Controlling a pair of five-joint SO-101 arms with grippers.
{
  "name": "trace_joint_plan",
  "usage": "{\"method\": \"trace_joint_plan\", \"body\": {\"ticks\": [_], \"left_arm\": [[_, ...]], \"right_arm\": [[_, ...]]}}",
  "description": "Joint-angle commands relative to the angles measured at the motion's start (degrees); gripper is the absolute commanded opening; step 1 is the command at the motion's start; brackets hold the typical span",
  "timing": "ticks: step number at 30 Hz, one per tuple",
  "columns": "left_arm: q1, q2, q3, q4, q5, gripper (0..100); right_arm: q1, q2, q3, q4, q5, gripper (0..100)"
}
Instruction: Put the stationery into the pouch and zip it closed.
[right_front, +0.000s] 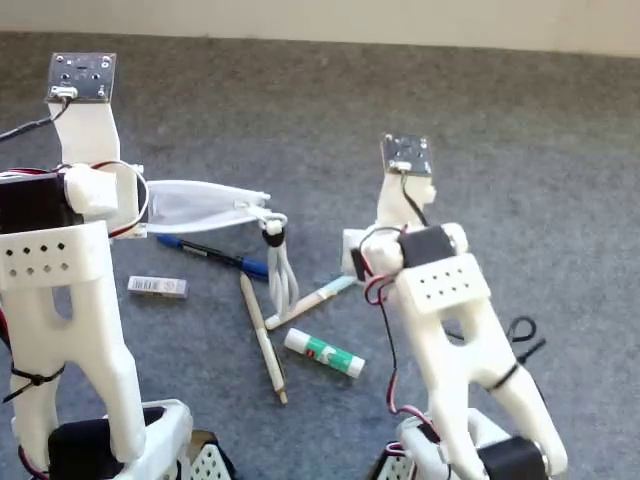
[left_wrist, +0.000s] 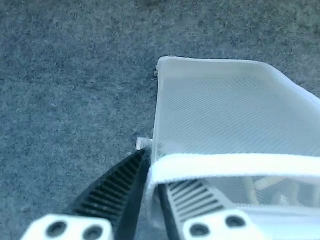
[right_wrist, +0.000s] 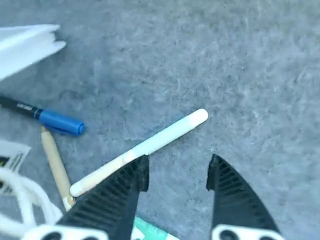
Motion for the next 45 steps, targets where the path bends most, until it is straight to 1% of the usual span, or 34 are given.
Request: {"method": "trace_joint_plan", "body": {"ticks": [1,4,9,11,16,24,34,36,42,45], "left_arm": [[-0.40,0.04,-2.33,0.35,-0.09,1],[-0.40,0.04,-2.33,0.35,0.00,1],[-0.31,0.04,-2.42,0.35,0.18,1],[-0.31,0.04,-2.33,0.26,1.32,1],[-0.31,0.04,-2.33,0.18,1.49,1],[-0.31,0.13,-2.24,0.26,1.49,1],[-0.31,0.22,-2.15,0.26,1.49,1],[-0.48,0.31,-2.15,0.35,1.49,1],[-0.31,0.31,-2.15,0.18,1.49,1],[-0.31,0.31,-2.15,0.26,1.49,1]], "right_arm": [[0.75,3.38,-3.21,-3.47,-4.92,18.0],[0.75,5.49,-3.21,-4.44,-6.95,18.0],[0.75,9.63,-5.14,-4.44,-7.30,18.0],[1.27,13.41,-7.08,-4.18,-7.30,18.0],[3.12,23.16,-12.70,-3.91,-10.73,18.0],[3.91,33.54,-18.51,-4.18,-10.90,18.0],[3.82,42.86,-23.69,-4.09,-10.90,17.9],[3.82,44.09,-24.13,-4.26,-10.90,15.0],[4.09,47.43,-27.03,-4.00,-10.90,0.5],[4.62,47.60,-27.38,-3.91,-10.90,0.5]]}}
